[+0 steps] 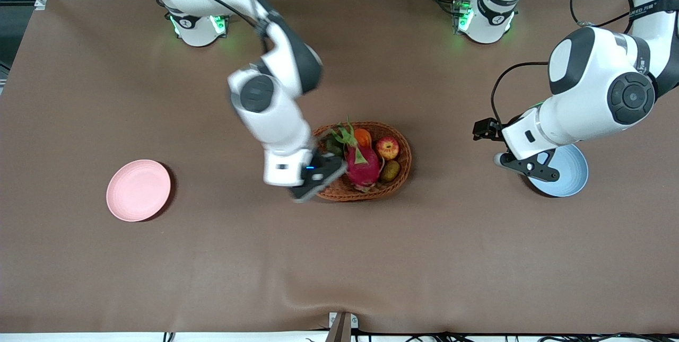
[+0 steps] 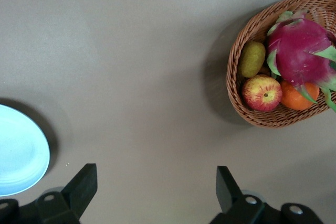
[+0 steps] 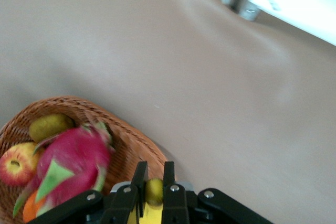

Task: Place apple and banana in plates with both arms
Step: 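Lift the banana with the right gripper and carry it to the pink plate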

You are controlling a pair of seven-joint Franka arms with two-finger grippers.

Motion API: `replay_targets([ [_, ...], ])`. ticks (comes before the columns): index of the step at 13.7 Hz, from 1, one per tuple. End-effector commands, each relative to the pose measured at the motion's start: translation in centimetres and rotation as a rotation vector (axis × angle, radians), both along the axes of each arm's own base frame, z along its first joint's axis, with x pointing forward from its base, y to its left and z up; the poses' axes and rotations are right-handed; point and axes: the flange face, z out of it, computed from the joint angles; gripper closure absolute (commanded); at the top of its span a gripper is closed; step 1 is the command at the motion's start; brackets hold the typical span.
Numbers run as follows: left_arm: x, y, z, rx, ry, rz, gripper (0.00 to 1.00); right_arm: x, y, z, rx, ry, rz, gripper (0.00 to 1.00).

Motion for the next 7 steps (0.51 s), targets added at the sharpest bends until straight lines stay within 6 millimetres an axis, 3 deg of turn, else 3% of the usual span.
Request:
replay_targets([
  [1,0.2,-0.2,-0.2,-0.026,-0.008,-0.021,0.00,1.3,-8.3,3.6,-0.005,0.091,-0.083,1.00],
  [4,-0.6,-2.9,-1.6,-0.034,-0.013,-0.075,0.00,2.7,-17.3,4.7,-0.042,0.192,-0.187,1.00],
  [7,-2.5,-7.7,-3.8,-0.045,-0.052,-0.153,0.00,4.3,-25.7,3.1,-0.055,0.269,-0.301,1.00],
])
